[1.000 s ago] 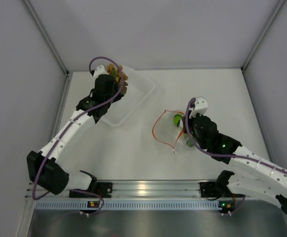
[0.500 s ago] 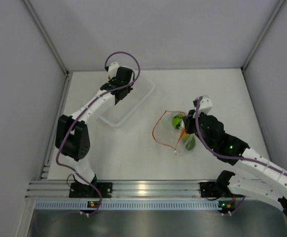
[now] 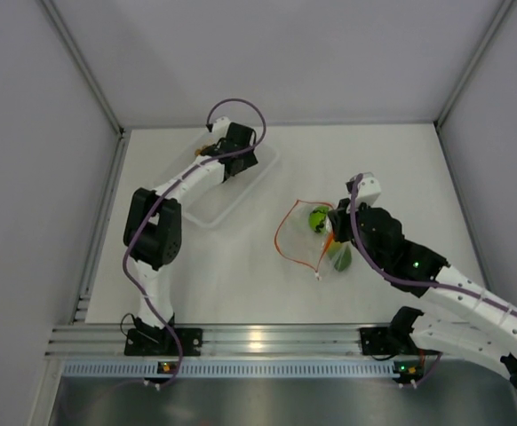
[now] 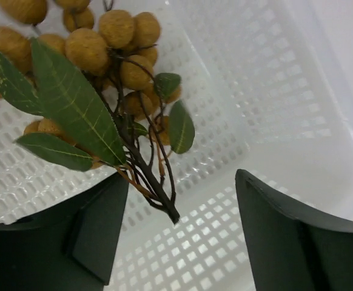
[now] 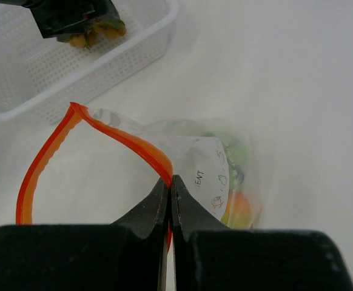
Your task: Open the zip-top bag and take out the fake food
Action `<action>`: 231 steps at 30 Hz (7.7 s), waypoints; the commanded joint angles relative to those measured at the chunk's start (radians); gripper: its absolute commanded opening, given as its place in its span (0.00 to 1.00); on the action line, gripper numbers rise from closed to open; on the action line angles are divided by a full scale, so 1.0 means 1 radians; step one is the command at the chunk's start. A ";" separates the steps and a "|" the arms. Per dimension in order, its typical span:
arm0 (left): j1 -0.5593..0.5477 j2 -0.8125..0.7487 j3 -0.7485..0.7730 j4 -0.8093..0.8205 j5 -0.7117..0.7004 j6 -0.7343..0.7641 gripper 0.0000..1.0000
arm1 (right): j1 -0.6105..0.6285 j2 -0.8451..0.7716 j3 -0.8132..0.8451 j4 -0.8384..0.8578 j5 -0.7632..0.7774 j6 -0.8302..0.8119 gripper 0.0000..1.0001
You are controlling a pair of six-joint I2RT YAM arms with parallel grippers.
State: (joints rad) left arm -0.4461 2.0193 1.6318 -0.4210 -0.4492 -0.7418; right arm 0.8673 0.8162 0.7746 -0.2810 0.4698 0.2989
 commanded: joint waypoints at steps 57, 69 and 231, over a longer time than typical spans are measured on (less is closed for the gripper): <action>-0.670 -0.473 -0.526 0.550 0.158 0.021 0.00 | -0.123 0.031 0.088 -0.055 -0.040 0.212 0.00; -0.720 -0.329 -0.512 0.599 0.135 0.127 0.00 | -0.185 -0.006 0.083 0.020 -0.252 0.140 0.00; -0.675 -0.743 -0.776 0.464 -0.170 -0.071 0.00 | 0.001 0.103 -0.018 -0.024 -0.215 0.009 0.00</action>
State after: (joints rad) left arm -1.1282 1.3464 0.8165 -0.0109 -0.5270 -0.6891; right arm 0.8265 0.9195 0.7872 -0.3161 0.0917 0.2935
